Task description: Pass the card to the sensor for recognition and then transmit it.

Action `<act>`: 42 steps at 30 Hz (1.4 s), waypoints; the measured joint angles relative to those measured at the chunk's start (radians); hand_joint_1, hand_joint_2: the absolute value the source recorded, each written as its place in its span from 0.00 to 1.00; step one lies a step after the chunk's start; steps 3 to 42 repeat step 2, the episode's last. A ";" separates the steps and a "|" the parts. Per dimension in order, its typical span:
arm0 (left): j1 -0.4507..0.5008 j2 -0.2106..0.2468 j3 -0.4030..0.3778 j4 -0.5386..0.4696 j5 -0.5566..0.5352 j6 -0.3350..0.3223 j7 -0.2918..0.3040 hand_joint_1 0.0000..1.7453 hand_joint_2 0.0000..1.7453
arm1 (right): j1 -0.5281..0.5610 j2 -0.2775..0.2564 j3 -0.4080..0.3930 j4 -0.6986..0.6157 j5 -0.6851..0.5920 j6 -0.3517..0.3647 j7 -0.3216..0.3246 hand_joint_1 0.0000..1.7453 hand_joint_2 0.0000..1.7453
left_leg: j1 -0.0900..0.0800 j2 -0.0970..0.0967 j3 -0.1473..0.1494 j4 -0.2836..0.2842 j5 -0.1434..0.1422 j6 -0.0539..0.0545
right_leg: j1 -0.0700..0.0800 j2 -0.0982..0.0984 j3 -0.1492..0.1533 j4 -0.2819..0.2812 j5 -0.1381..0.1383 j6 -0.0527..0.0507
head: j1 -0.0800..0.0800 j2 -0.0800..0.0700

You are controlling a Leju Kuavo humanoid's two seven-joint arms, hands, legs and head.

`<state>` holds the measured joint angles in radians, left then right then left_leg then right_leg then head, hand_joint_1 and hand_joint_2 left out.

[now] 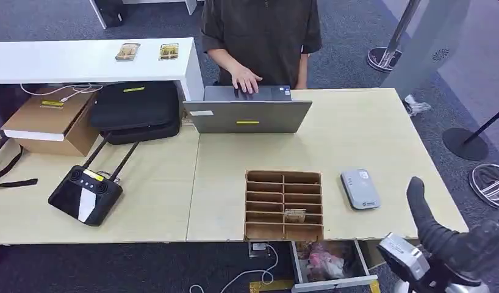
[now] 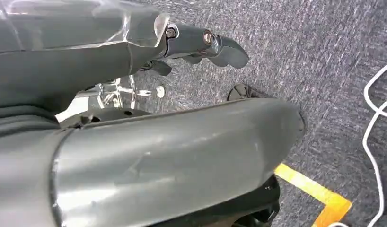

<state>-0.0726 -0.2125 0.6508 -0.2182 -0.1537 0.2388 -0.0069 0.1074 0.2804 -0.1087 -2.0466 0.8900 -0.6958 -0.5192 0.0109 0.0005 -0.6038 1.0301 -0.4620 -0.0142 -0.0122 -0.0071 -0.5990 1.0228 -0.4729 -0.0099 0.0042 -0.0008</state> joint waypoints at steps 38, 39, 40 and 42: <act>0.000 0.000 0.005 0.000 0.000 0.000 0.001 0.00 0.00 | 0.006 0.000 0.003 0.004 0.000 0.000 0.015 0.00 1.00 | 0.000 0.000 0.000 0.000 0.000 0.000 | 0.000 0.000 0.000 0.000 0.000 0.000 | 0.000 0.000; 0.000 0.000 0.005 0.000 0.000 0.000 0.001 0.00 0.00 | 0.006 0.000 0.003 0.004 0.000 0.000 0.015 0.00 1.00 | 0.000 0.000 0.000 0.000 0.000 0.000 | 0.000 0.000 0.000 0.000 0.000 0.000 | 0.000 0.000; 0.000 0.000 0.005 0.000 0.000 0.000 0.001 0.00 0.00 | 0.006 0.000 0.003 0.004 0.000 0.000 0.015 0.00 1.00 | 0.000 0.000 0.000 0.000 0.000 0.000 | 0.000 0.000 0.000 0.000 0.000 0.000 | 0.000 0.000; 0.000 0.000 0.005 0.000 0.000 0.000 0.001 0.00 0.00 | 0.006 0.000 0.003 0.004 0.000 0.000 0.015 0.00 1.00 | 0.000 0.000 0.000 0.000 0.000 0.000 | 0.000 0.000 0.000 0.000 0.000 0.000 | 0.000 0.000</act>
